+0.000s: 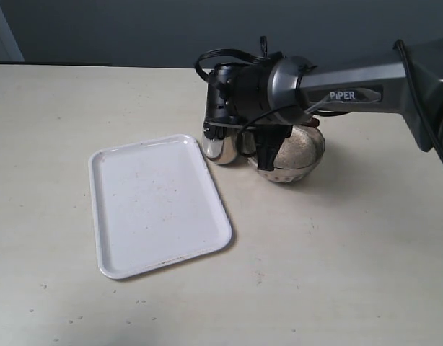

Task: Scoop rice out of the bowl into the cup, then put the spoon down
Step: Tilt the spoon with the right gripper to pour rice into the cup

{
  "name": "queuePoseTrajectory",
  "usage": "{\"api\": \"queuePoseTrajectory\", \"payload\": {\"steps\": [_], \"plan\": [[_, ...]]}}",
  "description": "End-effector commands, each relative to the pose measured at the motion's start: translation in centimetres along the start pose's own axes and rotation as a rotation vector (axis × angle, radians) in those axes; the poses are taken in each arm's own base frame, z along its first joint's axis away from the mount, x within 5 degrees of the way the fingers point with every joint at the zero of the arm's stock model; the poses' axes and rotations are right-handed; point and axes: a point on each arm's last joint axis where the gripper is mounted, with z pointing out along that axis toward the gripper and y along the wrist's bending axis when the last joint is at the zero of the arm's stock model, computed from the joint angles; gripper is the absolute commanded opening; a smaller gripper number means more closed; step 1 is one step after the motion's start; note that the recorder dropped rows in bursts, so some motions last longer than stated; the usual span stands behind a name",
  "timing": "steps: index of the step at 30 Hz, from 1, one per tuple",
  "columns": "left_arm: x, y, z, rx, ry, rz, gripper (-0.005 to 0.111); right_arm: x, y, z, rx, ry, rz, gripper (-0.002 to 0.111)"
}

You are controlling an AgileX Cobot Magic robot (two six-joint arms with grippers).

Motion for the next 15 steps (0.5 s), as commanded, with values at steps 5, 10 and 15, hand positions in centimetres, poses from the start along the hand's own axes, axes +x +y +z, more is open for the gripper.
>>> {"api": "queuePoseTrajectory", "payload": {"steps": [5,10,15], "plan": [[-0.21,0.01,-0.05,0.001,-0.019,0.0,0.001,-0.09,-0.47,-0.76,0.077,-0.009,0.018,-0.001],[-0.21,0.01,-0.05,0.001,-0.019,0.0,0.001,0.21,-0.2,-0.55,0.088,0.014,0.014,-0.001],[-0.21,0.01,-0.05,0.001,-0.019,0.0,0.001,0.13,-0.29,-0.67,0.111,0.01,0.041,-0.001]]}}
